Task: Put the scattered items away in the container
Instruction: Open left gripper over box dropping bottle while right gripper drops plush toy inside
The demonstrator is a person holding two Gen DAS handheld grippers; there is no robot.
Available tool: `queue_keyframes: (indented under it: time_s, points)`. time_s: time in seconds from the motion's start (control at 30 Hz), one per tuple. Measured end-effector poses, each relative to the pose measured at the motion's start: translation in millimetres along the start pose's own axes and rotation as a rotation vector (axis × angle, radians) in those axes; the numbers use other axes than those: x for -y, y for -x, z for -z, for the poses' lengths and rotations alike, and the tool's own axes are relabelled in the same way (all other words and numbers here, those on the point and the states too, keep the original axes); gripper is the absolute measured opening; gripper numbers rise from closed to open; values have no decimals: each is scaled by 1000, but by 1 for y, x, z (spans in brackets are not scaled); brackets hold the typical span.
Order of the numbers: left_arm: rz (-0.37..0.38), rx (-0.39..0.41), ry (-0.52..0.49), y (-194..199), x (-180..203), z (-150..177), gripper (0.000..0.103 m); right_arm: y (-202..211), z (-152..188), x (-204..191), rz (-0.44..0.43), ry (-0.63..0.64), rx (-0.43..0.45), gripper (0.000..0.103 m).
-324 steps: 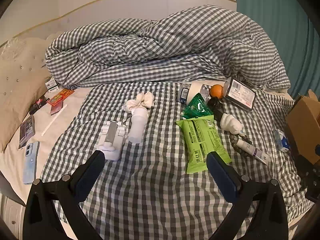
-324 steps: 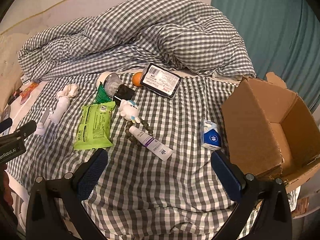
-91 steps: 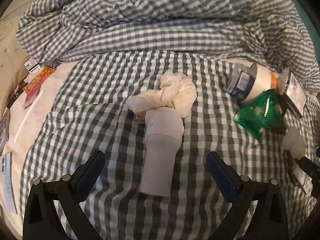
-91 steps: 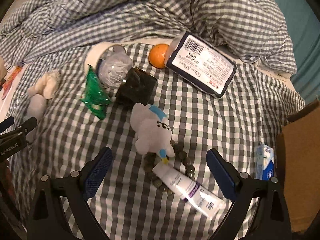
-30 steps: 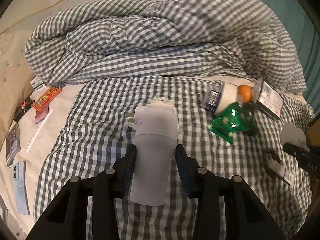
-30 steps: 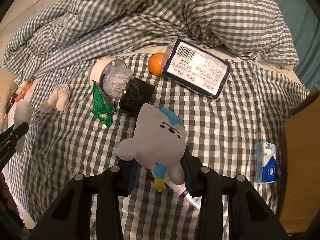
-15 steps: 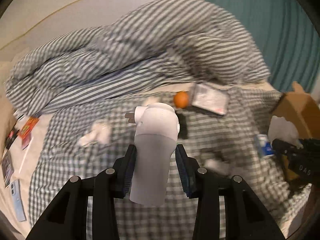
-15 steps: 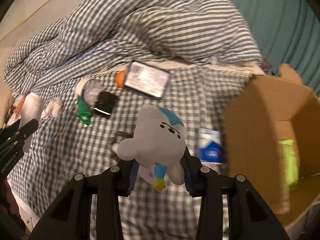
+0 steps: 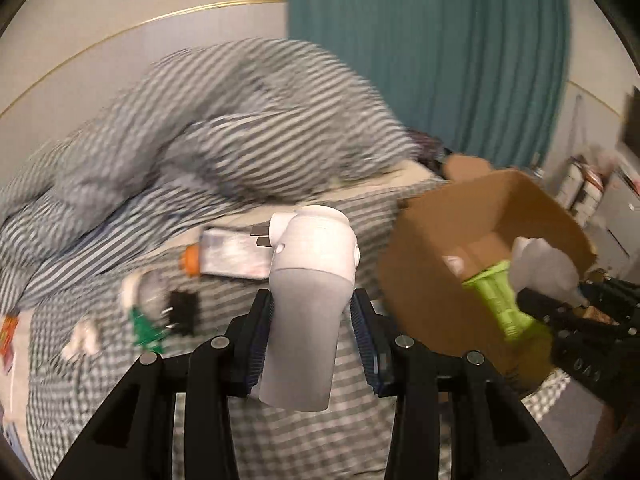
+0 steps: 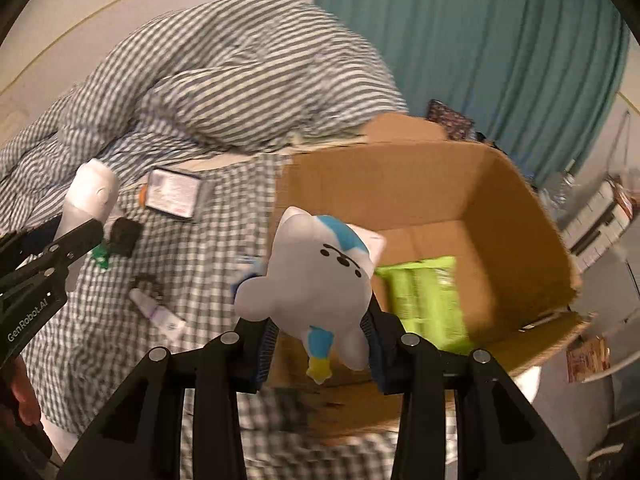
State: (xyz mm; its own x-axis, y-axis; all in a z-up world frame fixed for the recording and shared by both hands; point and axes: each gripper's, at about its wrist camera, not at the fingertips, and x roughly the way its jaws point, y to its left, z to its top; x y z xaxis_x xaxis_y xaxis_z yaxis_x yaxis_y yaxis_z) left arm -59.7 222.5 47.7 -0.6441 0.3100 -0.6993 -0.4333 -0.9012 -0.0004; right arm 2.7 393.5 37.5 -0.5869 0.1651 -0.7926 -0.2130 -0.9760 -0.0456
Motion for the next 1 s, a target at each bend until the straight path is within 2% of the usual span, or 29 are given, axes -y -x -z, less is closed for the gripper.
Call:
queue_keyframes:
  time_s: [0.2, 0.4, 0.57, 0.6, 0.63, 0.67, 0.7, 0.73, 0.83, 1.0]
  points:
    - [119, -15, -78, -19, 74, -24, 40, -4, 5, 59, 55, -80, -19, 38]
    - [160, -55, -132, -45, 128, -26, 40, -24, 5, 92, 71, -131, -55, 38]
    - [152, -69, -169, -62, 146, -21, 43, -41, 8, 112, 84, -178, -71, 39]
    - [148, -60, -181, -62, 149, -20, 53, -40, 11, 116, 87, -190, -67, 44]
    - [134, -45, -185, -61, 149, -20, 74, -41, 11, 120, 93, -207, -66, 69]
    - [101, -28, -180, -59, 149, -20, 84, -41, 12, 125, 112, -227, -63, 86]
    - [87, -16, -177, -57, 146, -21, 103, -40, 13, 128, 150, -240, -54, 87]
    - [89, -5, -174, -56, 144, -22, 103, -39, 10, 131, 170, -248, -45, 87]
    - [87, -5, -173, -53, 140, -22, 103, -36, 9, 138, 143, -270, -38, 87]
    - [79, -8, -158, -49, 128, -20, 103, -35, 8, 130, 151, -257, -40, 87]
